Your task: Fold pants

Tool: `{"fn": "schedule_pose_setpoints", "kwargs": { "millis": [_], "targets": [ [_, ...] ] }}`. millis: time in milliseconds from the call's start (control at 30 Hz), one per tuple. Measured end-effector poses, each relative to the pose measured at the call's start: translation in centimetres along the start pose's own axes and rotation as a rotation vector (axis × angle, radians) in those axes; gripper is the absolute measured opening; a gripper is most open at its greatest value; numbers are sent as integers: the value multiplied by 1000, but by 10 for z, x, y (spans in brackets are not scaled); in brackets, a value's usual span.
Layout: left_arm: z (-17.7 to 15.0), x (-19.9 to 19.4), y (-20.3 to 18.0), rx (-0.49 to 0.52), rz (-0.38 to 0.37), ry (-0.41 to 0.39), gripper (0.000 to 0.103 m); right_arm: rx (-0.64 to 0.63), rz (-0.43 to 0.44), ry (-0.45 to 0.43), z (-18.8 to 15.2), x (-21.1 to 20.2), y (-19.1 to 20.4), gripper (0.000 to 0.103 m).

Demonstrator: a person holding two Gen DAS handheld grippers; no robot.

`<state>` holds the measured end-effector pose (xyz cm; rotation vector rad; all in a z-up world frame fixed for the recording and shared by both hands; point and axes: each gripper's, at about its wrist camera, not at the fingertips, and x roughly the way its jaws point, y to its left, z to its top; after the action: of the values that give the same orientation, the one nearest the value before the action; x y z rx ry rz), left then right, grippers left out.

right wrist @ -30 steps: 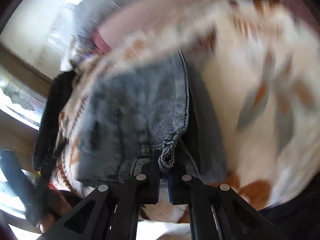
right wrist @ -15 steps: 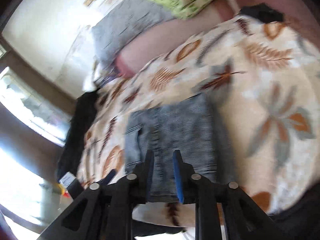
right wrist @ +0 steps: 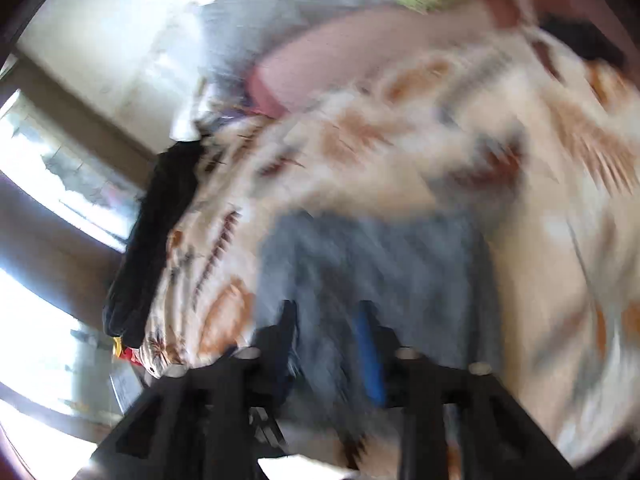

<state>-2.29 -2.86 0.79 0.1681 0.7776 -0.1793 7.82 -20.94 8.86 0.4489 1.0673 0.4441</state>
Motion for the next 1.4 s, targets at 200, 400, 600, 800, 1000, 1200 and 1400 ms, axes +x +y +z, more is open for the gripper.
{"fn": "schedule_pose_setpoints", "kwargs": {
  "millis": [200, 400, 600, 800, 1000, 1200, 1400],
  "targets": [
    [-1, 2, 4, -24, -25, 10, 81, -28, -307, 203, 8, 95, -65, 58],
    [-1, 4, 9, -55, -54, 26, 81, -133, -385, 154, 16, 62, -22, 58],
    [-2, 4, 11, -76, -77, 34, 81, -329, -304, 151, 15, 76, 41, 64],
    [1, -23, 39, -214, -177, -71, 80, -283, -385, 294, 3, 98, 10, 63],
    [-6, -3, 90, -493, -297, 43, 80, -423, -378, 274, 46, 102, 83, 73],
    [-10, 28, 82, -594, -549, 190, 80, -450, -430, 503, 74, 193, 115, 79],
    [-4, 40, 64, -577, -604, 235, 63, -435, -491, 647, 62, 231, 91, 21]
  ]
}}
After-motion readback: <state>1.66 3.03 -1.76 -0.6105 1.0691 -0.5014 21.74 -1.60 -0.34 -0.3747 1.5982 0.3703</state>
